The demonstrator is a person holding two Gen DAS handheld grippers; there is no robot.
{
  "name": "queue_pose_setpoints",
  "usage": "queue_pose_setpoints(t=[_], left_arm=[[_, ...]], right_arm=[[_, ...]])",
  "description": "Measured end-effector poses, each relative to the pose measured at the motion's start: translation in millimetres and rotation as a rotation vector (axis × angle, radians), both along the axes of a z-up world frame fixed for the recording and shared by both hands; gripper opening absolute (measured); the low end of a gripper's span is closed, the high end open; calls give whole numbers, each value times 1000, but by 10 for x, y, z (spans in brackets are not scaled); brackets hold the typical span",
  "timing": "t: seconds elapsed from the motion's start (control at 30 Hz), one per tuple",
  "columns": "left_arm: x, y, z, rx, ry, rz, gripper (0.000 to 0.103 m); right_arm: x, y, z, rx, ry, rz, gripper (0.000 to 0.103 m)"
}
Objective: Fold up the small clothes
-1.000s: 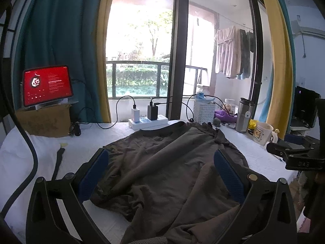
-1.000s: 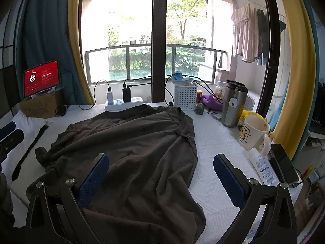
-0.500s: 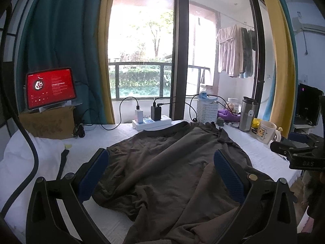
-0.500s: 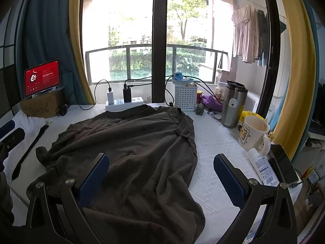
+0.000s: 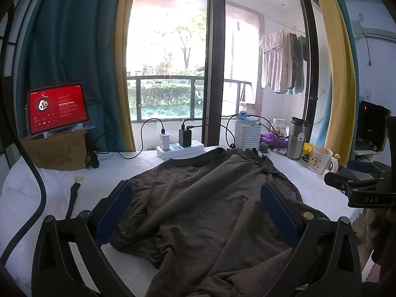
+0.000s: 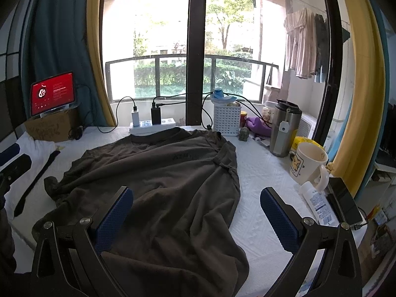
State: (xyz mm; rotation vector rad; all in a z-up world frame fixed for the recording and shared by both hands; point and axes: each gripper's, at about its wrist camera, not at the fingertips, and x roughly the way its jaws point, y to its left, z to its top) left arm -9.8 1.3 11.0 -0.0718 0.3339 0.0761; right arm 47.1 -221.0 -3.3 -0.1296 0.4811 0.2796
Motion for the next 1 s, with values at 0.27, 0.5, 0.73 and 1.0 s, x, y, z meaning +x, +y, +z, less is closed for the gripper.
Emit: queue_pose_setpoints(t=[0.27, 0.5, 0.73, 1.0], left_arm=[[-5, -29, 8, 5, 2, 6, 102], [-10, -37, 15, 3, 3, 2, 102], [-12, -53, 21, 1, 10, -3, 102], [2, -18, 13, -16, 14, 9, 102]], right_arm=[[-5, 0, 4, -1, -1, 0, 103], [-3, 5, 0, 0, 2, 4, 103], [-3, 58, 12, -6, 0, 12, 103], [-6, 53, 4, -5, -1, 13, 103]])
